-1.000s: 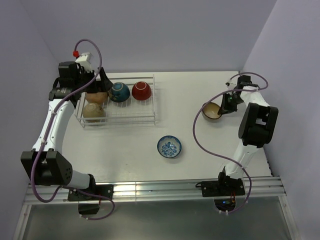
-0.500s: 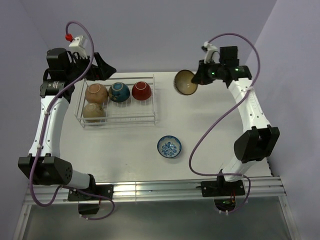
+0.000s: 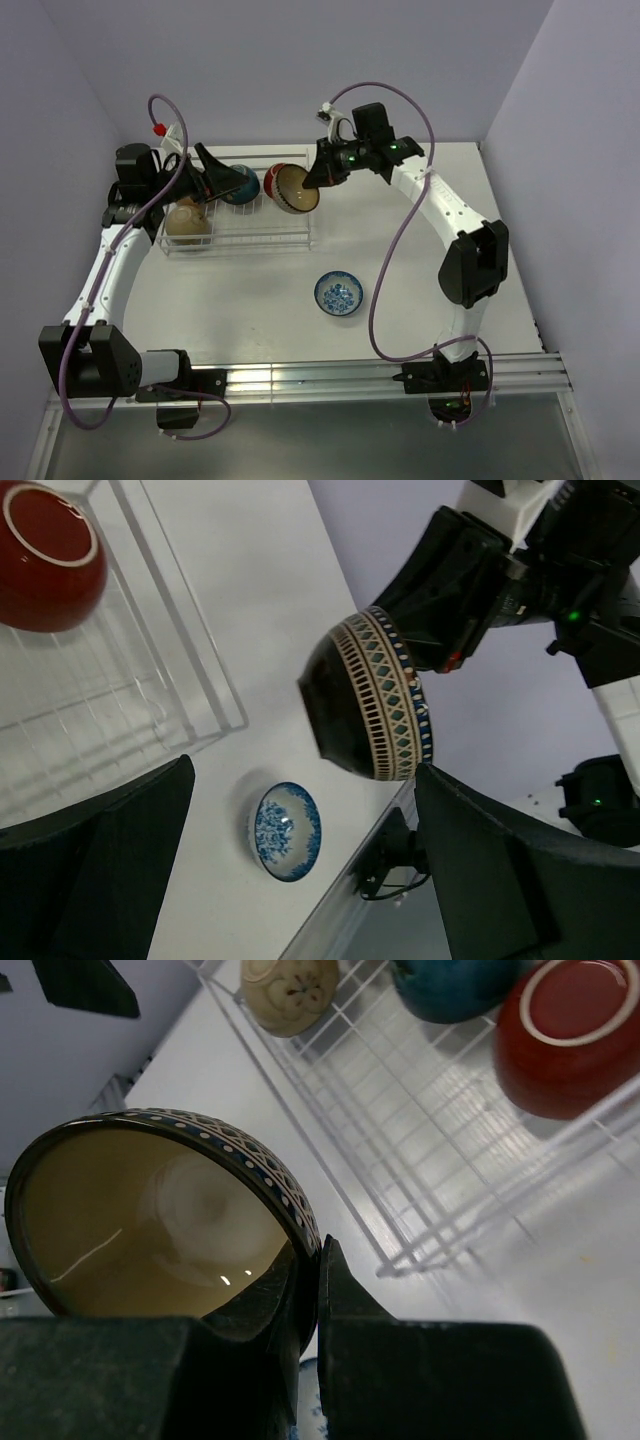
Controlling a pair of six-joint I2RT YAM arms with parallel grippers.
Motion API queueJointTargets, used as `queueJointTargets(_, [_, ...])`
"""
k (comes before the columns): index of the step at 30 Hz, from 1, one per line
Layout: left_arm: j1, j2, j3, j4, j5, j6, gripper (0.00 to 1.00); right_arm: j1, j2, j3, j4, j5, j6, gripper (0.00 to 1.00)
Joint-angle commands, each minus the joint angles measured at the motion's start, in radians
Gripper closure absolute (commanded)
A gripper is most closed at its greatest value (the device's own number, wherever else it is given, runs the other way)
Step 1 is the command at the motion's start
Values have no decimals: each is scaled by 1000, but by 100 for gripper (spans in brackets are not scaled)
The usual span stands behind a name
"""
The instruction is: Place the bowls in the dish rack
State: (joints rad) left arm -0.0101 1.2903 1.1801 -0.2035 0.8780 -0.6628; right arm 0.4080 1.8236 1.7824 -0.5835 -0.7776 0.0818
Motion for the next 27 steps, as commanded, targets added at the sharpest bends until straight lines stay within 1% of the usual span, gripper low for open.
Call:
queueJointTargets(1, [-2,-52,-52,157,55,-148,2,34,26,98,139,-75,101,100])
queueJointTargets(6, [-5,-75,-155,249,65,-277,0,63,74,127,160,-74,130,100])
queueJointTargets(10, [-14,-77,-189,305,44,-319,0,78,95,138,168,-86,144,100])
queueJointTargets(13, [-30,-68,-206,314,39,-343,0,89,105,144,168,-81,144,100])
queueJointTargets(18, [-56,-82,-273,412,35,-411,1,98,115,146,165,-86,147,100])
queueJointTargets(23, [-80,-83,-280,434,23,-416,1,104,128,150,162,-95,150,100])
queueJointTargets(27, [-85,-80,-281,481,19,-434,0,110,132,149,165,-97,156,100])
